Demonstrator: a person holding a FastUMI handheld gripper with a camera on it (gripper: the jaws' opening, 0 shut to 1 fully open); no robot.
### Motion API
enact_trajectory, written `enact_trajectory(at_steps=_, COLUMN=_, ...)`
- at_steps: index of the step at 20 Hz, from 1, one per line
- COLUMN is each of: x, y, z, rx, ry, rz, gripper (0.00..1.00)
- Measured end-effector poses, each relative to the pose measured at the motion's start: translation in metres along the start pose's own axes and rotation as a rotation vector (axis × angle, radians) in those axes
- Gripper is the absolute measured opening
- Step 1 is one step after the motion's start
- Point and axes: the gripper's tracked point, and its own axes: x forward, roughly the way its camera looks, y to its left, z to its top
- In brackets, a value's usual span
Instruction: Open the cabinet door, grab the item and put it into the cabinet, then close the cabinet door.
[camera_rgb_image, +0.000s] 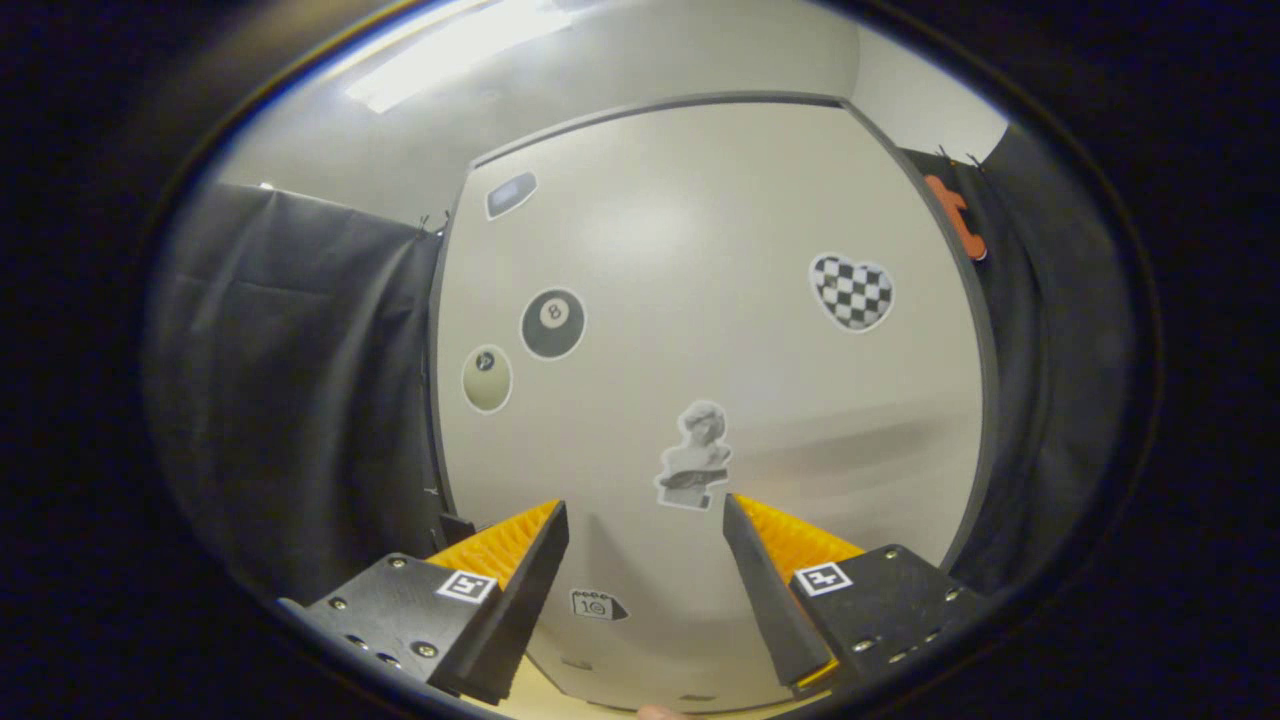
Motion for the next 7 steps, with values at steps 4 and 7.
enact_trajectory(at_steps=4, x=-0.037, y=-0.046, z=0.054, rx=-0.016, ry=-0.123, rz=-0.06, gripper=0.92)
enact_trajectory(at_steps=7, x=-0.067, y=-0.097, z=0.08, rx=-0.039, ry=-0.171, rz=-0.12, gripper=0.92)
